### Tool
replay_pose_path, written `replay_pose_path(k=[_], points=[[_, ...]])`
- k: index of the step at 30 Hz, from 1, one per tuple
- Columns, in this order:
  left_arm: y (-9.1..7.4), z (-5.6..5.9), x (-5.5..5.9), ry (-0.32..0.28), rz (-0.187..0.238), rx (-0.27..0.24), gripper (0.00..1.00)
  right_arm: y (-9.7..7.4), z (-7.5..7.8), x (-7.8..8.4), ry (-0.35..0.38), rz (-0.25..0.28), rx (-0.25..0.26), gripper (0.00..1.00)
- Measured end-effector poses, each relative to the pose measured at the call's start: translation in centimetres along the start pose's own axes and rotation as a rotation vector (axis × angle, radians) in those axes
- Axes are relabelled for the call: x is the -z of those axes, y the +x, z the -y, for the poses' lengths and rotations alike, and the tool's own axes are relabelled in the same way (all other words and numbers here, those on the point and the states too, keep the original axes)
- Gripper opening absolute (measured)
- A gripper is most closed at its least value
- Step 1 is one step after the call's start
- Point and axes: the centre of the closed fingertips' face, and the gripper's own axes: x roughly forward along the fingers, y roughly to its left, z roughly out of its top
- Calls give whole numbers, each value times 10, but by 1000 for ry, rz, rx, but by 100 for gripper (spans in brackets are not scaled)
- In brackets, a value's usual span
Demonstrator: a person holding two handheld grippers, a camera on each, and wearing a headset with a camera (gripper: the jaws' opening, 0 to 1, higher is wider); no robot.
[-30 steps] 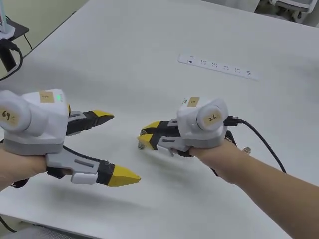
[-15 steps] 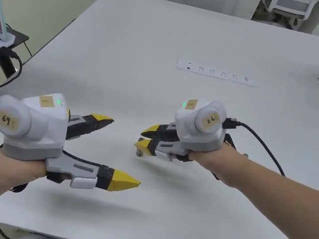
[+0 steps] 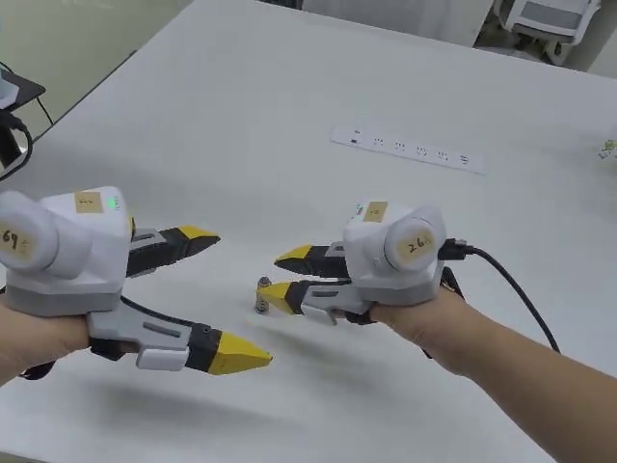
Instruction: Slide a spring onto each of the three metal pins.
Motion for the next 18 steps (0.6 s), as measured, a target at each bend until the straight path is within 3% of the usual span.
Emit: replay_pose_path(k=[18], points=[[11, 6, -4, 7, 0, 26, 95, -45, -2, 2, 30, 62, 53, 47]])
